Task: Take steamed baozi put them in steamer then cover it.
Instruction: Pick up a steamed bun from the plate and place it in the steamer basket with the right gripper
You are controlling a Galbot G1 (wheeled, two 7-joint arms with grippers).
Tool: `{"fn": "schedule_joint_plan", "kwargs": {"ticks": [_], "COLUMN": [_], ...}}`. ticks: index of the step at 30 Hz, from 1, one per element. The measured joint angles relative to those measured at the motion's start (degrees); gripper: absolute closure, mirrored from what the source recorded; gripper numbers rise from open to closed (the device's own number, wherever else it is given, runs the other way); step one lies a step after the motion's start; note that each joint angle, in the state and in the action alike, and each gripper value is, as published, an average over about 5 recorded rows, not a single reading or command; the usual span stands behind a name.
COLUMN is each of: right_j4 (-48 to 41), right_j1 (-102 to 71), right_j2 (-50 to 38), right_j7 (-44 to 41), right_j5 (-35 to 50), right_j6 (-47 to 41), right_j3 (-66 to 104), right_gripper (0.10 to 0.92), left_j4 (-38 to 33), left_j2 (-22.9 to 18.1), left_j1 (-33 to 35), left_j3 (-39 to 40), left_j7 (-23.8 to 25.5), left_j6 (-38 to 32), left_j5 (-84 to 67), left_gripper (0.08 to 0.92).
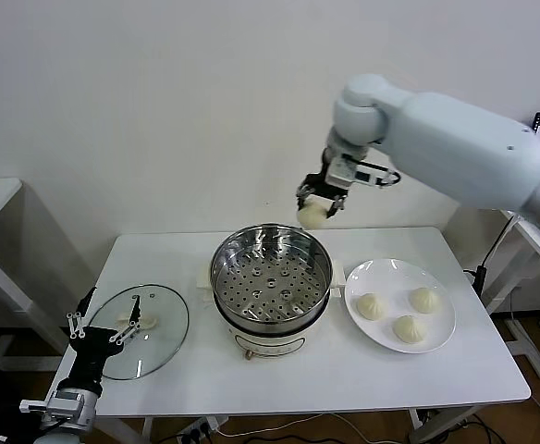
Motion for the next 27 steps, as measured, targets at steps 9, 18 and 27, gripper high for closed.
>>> {"fn": "schedule_joint_plan", "kwargs": {"ticks": [9, 18, 27], "right_j4": [-5.2, -11.9, -17.4], "right_j1": [-5.0, -10.4, -13.9], "right_j2": [6.0, 10.1, 12.5], "right_j7": [2.5, 4.6, 6.1], "right_j5": [-4.4, -10.3, -14.6], "right_j6": [4.0, 7.0, 8.7], "right_j3": [0.5, 3.4, 5.7], "right_gripper": [0.372, 0.372, 0.372], "left_j4": [0.8, 0.9, 1.2], "left_j2": [0.7, 0.7, 0.6], "left_j1": [0.0, 0.1, 0.1], "left_j3": [-0.4, -1.1, -1.5], "left_j7": [0.3, 0.5, 0.6], "left_j6": [-0.5, -0.8, -1.1], "left_j5": [-0.4, -0.8, -0.9], "left_gripper": [0.177, 0.177, 0.177]}}
